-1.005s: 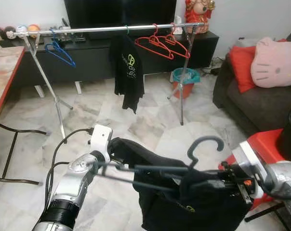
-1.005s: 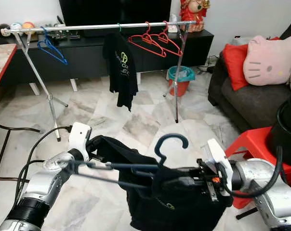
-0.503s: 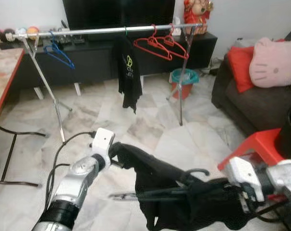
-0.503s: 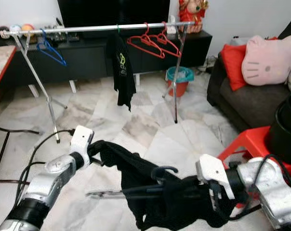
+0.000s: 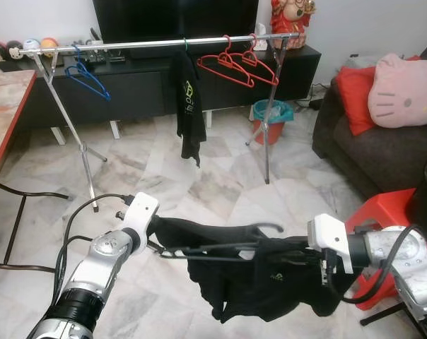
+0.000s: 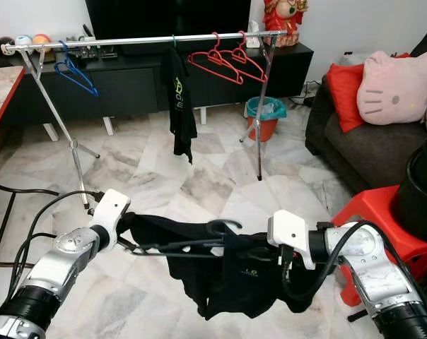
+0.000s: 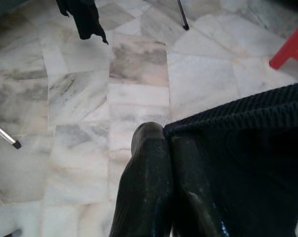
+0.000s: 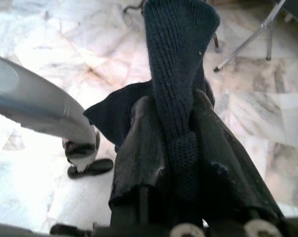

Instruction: Hang hanger

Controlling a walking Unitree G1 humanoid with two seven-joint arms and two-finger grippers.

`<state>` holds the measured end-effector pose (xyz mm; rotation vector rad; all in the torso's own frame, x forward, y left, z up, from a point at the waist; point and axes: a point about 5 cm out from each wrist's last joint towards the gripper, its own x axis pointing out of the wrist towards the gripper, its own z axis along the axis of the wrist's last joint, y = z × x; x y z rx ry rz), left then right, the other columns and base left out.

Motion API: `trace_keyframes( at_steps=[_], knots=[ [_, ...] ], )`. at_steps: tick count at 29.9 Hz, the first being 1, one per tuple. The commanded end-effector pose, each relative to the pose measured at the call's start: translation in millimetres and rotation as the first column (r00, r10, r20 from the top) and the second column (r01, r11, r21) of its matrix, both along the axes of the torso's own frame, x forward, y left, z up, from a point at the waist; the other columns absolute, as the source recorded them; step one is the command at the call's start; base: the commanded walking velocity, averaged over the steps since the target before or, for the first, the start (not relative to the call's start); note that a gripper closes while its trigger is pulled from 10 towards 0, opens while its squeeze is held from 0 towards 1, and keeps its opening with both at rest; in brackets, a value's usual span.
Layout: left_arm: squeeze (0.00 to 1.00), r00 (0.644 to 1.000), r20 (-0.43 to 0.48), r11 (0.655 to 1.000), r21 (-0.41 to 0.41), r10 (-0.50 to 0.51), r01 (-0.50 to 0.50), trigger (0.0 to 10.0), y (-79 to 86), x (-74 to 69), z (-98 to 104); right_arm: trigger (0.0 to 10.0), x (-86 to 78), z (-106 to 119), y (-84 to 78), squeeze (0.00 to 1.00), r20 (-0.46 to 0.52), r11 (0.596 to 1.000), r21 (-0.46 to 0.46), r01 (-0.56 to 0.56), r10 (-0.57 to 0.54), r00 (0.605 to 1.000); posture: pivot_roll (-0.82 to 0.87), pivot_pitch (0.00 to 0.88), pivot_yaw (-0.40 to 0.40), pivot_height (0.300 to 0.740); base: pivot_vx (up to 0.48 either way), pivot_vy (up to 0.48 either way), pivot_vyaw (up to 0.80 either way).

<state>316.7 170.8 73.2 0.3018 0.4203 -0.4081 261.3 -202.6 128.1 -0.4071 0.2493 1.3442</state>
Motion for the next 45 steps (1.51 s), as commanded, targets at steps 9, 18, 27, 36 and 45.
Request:
trace_keyframes(
  at_steps=[9, 18, 27, 36, 45],
  knots=[
    [0.0, 0.992, 0.006, 0.986, 0.109, 0.128, -0.128, 10.0, 29.1, -1.1, -5, 10.0, 1.1, 7, -20.8, 0.0, 0.018, 0.997, -0.065, 0.047, -0.046, 0.999, 0.05, 0.0, -0.018, 0.74, 0.0, 0.0, 0.0],
    [0.0, 0.979, 0.072, 0.971, 0.133, 0.193, -0.201, 10.0, 45.8, 7.7, 9, 10.0, -8.9, -8, -29.6, 0.0, -0.026, 0.98, -0.199, 0.01, -0.015, 1.0, 0.05, 0.0, -0.002, 0.74, 0.0, 0.0, 0.0],
    [0.0, 0.973, 0.056, 0.956, 0.18, 0.225, -0.231, 10.0, 53.4, 5.4, 4, 10.0, 13.3, -11, -37.0, 0.0, 0.133, 0.94, -0.277, 0.2, -0.168, 0.977, 0.05, 0.0, 0.002, 0.74, 0.0, 0.0, 0.0],
    [0.0, 0.974, 0.049, 0.957, 0.182, 0.223, -0.228, 10.0, 54.1, 3.6, 3, 10.0, 29.6, -13, -41.4, 0.0, 0.264, 0.89, -0.301, 0.342, -0.266, 0.927, 0.05, 0.0, 0.002, 0.74, 0.0, 0.0, 0.0],
    [0.0, 0.976, 0.075, 0.963, 0.161, 0.204, -0.214, 10.0, 50.5, 8.0, 12, 10.0, 23.7, -29, -45.3, 0.0, 0.259, 0.85, -0.437, 0.295, -0.195, 0.946, 0.05, 0.0, 0.0, 0.74, 0.0, 0.0, 0.0]
  ],
)
